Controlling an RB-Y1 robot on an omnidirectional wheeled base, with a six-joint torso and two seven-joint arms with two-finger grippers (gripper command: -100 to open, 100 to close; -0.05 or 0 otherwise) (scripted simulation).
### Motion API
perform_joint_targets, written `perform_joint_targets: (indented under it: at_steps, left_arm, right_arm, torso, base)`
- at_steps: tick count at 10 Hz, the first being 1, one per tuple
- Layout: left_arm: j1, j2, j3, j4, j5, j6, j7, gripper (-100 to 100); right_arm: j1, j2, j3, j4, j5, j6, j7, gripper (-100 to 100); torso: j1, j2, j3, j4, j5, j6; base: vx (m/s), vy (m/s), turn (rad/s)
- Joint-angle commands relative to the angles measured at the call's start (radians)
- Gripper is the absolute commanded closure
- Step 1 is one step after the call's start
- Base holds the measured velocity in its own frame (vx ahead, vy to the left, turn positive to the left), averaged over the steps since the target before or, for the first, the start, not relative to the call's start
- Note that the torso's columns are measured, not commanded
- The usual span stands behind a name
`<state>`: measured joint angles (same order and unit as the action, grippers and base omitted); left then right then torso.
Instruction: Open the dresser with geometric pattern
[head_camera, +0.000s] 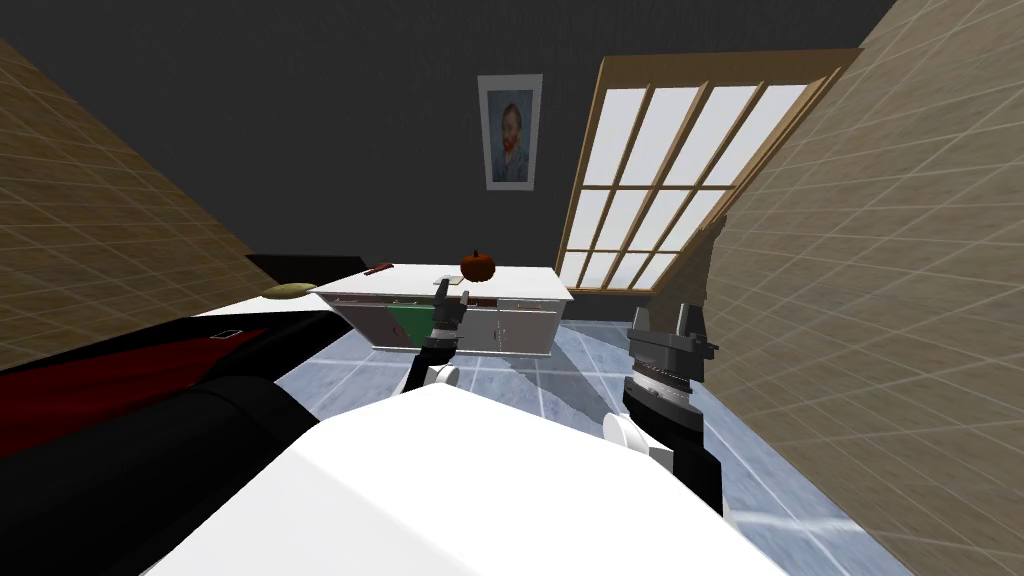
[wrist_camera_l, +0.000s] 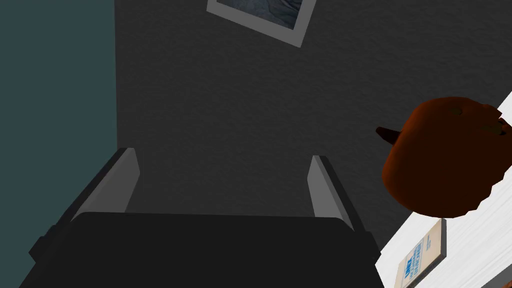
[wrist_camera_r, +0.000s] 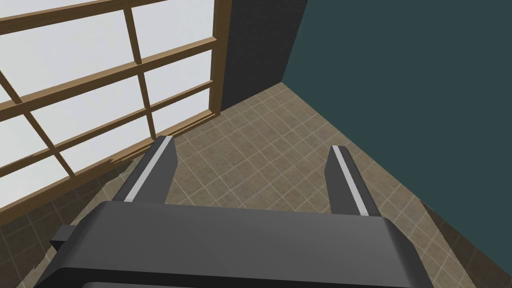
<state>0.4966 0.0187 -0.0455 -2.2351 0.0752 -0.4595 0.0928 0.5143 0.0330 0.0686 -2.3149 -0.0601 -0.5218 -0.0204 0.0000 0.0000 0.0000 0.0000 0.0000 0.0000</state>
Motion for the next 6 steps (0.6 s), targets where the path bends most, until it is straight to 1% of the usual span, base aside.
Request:
perform_joint_targets:
  at_steps: [1, 3, 6]
  left_arm:
    - [0.0, 0.0, 0.0, 0.0, 0.0, 0.0, 0.0, 0]
    - [0.0, 0.0, 0.0, 0.0, 0.0, 0.0, 0.0, 0]
    - [0.0, 0.0, 0.0, 0.0, 0.0, 0.0, 0.0, 0]
  right_arm:
    - [0.0, 0.0, 0.0, 0.0, 0.0, 0.0, 0.0, 0]
    - [0.0, 0.0, 0.0, 0.0, 0.0, 0.0, 0.0, 0]
    - [0.0, 0.0, 0.0, 0.0, 0.0, 0.0, 0.0, 0]
  torso:
    - [0.0, 0.04, -0.082, 0.041, 0.0, 0.0]
    - [0.0, 0.175, -0.351, 0.176, 0.0, 0.0]
    - [0.0, 0.396, -0.792, 0.396, 0.0, 0.0]
  base:
    - [0.0, 0.0, 0.0]
    - [0.0, 0.0, 0.0]
    - [0.0, 0.0, 0.0]
